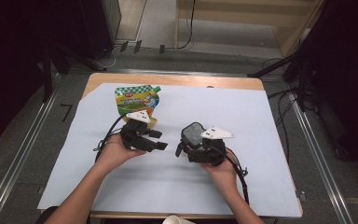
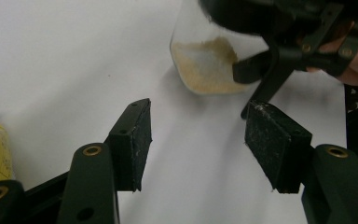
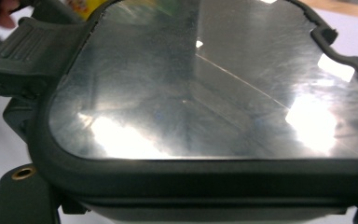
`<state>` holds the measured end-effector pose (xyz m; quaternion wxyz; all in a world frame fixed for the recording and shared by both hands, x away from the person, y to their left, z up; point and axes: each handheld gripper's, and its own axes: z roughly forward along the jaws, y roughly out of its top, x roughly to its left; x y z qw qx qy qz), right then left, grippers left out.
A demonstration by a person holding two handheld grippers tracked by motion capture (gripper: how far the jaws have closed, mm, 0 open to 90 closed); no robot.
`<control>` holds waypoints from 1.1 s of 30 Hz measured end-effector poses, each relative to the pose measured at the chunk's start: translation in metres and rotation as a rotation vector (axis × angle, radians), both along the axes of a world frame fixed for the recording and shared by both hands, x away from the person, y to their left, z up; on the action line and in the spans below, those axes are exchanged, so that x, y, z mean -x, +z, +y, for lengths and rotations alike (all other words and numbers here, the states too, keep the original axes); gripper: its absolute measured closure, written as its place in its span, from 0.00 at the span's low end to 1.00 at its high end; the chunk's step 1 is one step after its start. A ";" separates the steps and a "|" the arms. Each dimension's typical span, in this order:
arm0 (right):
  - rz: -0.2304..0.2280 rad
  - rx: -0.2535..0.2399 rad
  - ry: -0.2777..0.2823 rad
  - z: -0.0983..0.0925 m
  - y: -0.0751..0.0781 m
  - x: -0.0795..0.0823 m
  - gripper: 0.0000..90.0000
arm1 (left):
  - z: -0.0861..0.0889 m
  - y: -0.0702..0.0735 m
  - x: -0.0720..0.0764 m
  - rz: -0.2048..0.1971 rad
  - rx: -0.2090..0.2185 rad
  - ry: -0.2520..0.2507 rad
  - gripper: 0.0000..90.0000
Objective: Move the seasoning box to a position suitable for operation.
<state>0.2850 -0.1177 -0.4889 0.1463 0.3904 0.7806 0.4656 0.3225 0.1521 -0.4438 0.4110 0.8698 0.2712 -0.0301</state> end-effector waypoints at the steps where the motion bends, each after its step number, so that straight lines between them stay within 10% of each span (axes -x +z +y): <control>1: -0.001 0.006 0.014 0.004 -0.002 0.001 0.18 | 0.001 0.000 0.000 -0.001 0.001 0.001 0.47; 16: -0.039 0.093 0.093 0.033 -0.021 0.004 0.17 | 0.002 0.000 -0.001 -0.005 -0.009 0.012 0.47; 33: 0.073 0.064 0.125 0.008 0.001 0.015 0.18 | 0.005 0.000 0.000 -0.006 -0.009 0.013 0.50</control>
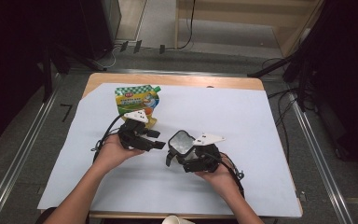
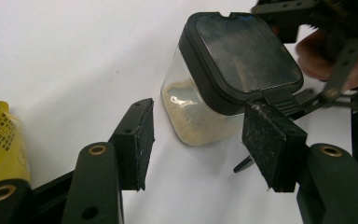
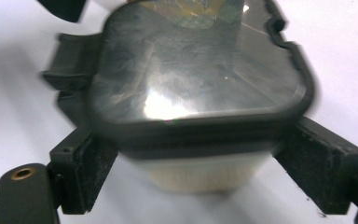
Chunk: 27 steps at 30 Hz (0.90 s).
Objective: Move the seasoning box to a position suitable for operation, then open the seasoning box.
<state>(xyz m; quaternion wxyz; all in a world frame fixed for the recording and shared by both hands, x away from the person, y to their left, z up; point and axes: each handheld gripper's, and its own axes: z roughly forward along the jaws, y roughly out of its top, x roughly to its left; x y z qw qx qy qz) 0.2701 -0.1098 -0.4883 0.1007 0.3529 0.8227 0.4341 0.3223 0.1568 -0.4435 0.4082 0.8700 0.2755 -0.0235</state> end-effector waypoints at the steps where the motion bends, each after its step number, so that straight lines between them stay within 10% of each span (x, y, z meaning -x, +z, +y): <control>1: 0.006 -0.006 0.004 -0.003 0.002 0.002 0.19 | 0.000 0.000 0.000 0.001 0.000 0.000 0.50; 23: 0.005 -0.024 0.020 -0.041 0.016 0.010 0.56 | -0.008 -0.010 0.003 0.069 -0.037 -0.056 0.68; 27: 0.000 -0.033 0.027 -0.041 0.017 0.009 0.63 | -0.006 -0.010 0.005 0.074 -0.026 -0.020 0.84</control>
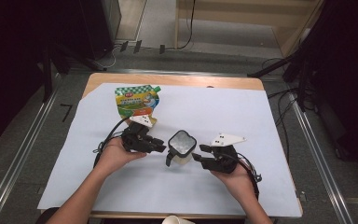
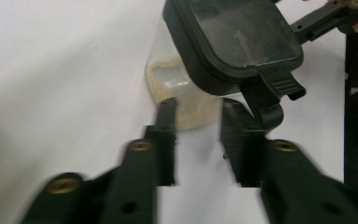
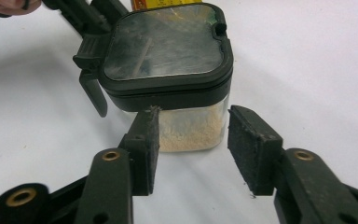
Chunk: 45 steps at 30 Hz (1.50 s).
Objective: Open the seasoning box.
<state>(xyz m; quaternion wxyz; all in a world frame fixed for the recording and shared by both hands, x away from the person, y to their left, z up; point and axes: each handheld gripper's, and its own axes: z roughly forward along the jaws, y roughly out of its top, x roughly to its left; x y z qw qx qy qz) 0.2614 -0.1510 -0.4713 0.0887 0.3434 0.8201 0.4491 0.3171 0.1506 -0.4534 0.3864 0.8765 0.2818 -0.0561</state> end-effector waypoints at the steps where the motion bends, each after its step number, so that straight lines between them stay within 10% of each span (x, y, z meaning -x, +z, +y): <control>1: 0.000 0.001 -0.003 0.000 0.000 0.000 0.65 | 0.000 -0.001 0.000 0.001 0.000 -0.003 0.89; 12: 0.032 0.008 0.023 0.005 -0.005 -0.002 0.99 | -0.004 -0.010 -0.002 -0.019 -0.014 -0.001 1.00; 45: 0.058 0.012 -0.028 -0.004 -0.005 -0.010 1.00 | -0.020 -0.018 -0.007 0.006 0.011 -0.050 1.00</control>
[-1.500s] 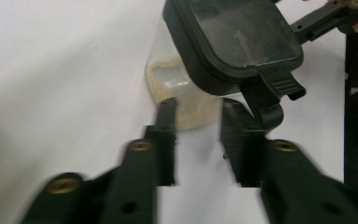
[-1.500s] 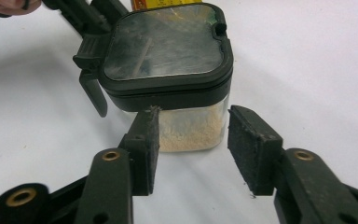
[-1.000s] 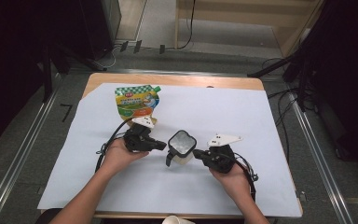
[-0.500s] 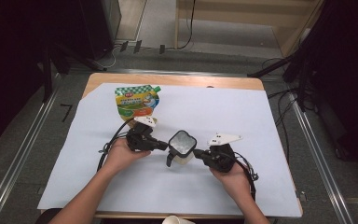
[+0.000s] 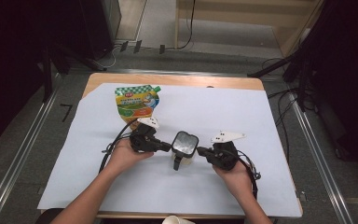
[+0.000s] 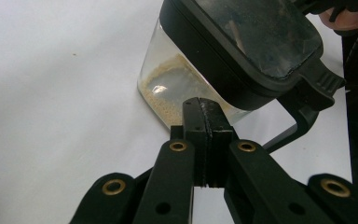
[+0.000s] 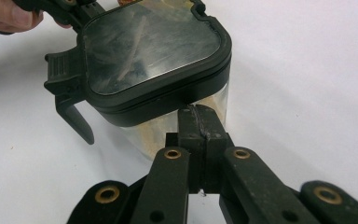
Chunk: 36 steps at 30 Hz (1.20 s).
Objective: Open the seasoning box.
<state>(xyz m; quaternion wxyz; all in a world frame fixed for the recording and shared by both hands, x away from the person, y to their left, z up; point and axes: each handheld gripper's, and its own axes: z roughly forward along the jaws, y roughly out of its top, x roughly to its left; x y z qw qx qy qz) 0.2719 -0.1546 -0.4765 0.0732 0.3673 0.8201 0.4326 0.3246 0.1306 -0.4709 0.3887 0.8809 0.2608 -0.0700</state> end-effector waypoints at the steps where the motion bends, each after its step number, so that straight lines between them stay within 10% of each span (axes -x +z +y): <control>1: -0.002 -0.001 -0.002 0.000 0.000 0.000 1.00 | -0.001 0.000 0.001 0.001 0.001 -0.002 1.00; 36: 0.008 -0.017 -0.116 0.000 -0.007 -0.031 1.00 | -0.023 0.000 0.014 0.015 0.009 -0.088 1.00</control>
